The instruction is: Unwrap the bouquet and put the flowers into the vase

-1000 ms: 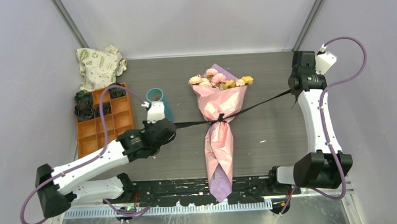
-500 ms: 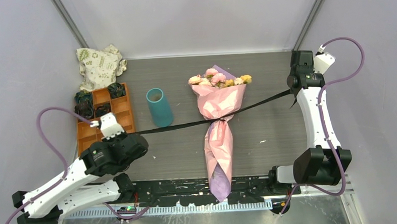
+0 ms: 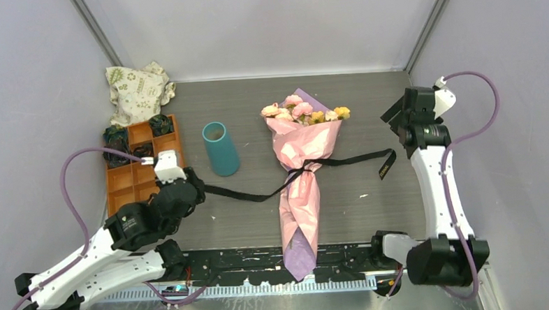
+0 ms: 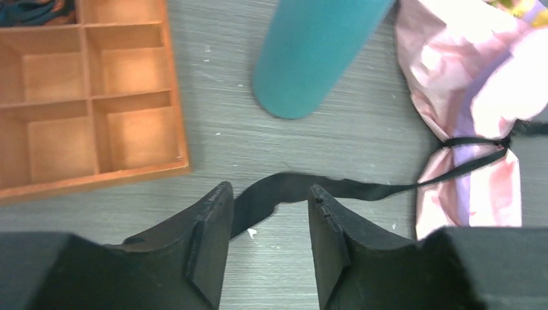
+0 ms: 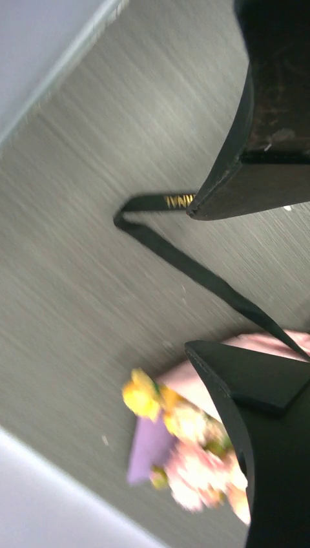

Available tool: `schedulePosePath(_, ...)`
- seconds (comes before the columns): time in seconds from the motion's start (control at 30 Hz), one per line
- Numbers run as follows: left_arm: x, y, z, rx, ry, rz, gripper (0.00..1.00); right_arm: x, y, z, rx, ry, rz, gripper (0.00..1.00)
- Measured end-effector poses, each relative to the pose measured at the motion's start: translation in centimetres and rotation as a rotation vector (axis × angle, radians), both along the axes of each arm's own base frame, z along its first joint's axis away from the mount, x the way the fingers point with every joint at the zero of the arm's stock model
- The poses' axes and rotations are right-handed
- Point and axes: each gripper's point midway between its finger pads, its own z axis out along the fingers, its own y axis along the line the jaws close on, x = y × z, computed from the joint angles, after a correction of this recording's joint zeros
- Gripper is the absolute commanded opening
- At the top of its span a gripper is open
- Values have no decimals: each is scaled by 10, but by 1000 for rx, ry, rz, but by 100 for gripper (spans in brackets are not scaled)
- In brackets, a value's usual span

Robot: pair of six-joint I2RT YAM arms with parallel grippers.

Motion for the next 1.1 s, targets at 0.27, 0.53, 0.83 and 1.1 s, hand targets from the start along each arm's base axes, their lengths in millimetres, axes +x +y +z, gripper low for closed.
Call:
schedulePosePath(0.27,16,-63,25,-17,-54,-245,54,-7,97,22,156,-184,346,68)
schedulePosePath(0.53,29,-157,22,-94,-45,-508,14,-37,217,-90,210,119,712,56)
schedulePosePath(0.83,8,-236,-97,-71,178,-696,8,-47,240,-141,182,276,777,54)
schedulePosePath(1.1,9,-276,-131,-100,248,-752,7,-39,246,-169,169,329,771,53)
